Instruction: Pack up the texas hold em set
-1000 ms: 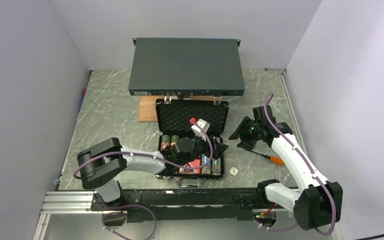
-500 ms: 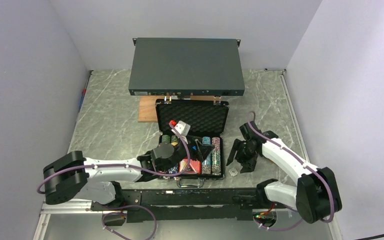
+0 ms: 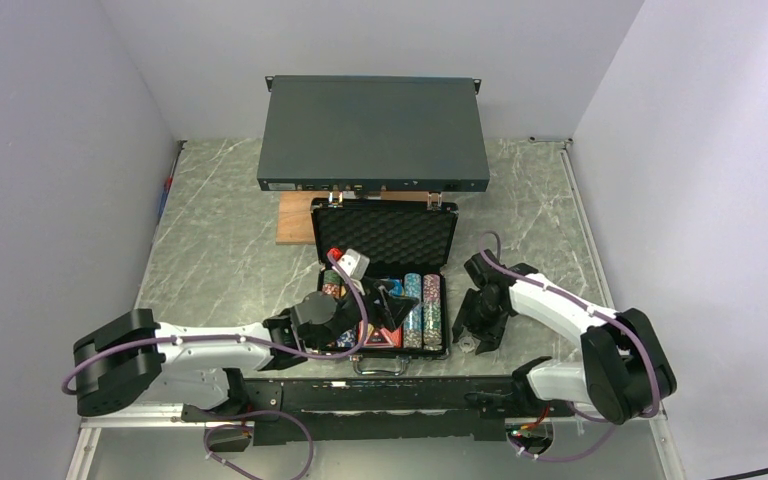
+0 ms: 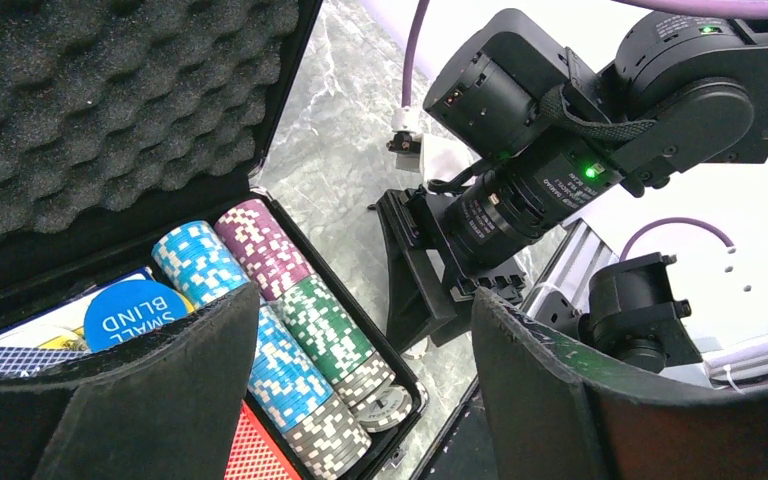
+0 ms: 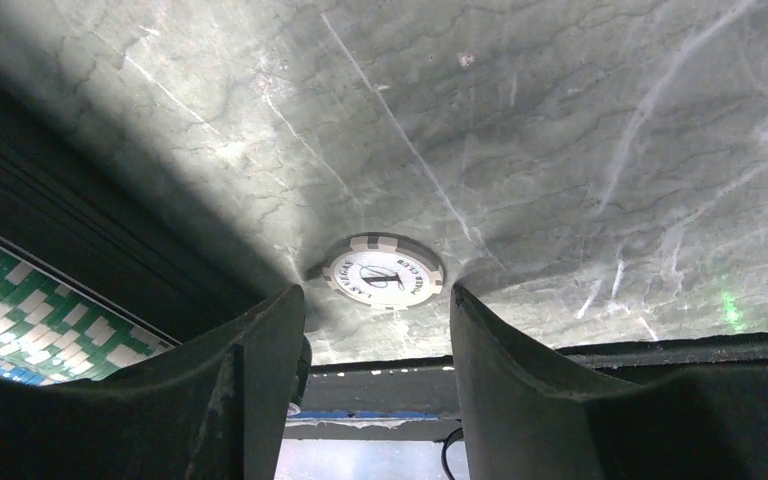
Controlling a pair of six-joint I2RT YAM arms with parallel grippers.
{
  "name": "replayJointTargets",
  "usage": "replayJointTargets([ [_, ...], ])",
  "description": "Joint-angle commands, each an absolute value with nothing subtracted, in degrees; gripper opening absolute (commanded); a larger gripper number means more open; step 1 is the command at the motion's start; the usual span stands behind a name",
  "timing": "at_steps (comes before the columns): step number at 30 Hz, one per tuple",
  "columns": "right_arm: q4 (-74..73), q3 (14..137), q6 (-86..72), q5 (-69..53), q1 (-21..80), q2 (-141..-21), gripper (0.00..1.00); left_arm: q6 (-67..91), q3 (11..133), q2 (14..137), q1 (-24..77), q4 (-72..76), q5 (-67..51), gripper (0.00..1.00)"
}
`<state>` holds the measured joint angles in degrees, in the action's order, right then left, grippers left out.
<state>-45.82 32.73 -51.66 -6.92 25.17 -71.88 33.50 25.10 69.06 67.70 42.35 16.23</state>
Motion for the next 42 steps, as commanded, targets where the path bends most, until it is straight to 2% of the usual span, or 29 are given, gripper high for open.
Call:
replayJointTargets([
  [1,-43.99,33.54,-54.44,-4.12,26.13,-74.01,0.56,33.16,24.65,66.62,67.94,45.11,16.06,0.8],
  [16,-43.81,34.89,-53.12,-0.66,26.19,-80.06,0.51,33.24,24.09,66.18,67.94,46.18,15.61,0.8],
  [23,-42.53,35.83,-51.88,-0.19,26.16,-83.08,0.46,33.23,24.18,66.33,67.94,46.16,15.38,0.81],
  [28,-43.94,37.73,-50.87,1.83,26.1,-83.74,0.3,33.97,23.93,65.4,67.94,45.02,16.5,0.8],
  [42,-50.94,42.89,-50.35,-3.34,24.65,-72.91,0.13,34.52,25.64,70.13,67.75,47.32,17.84,0.81],
])
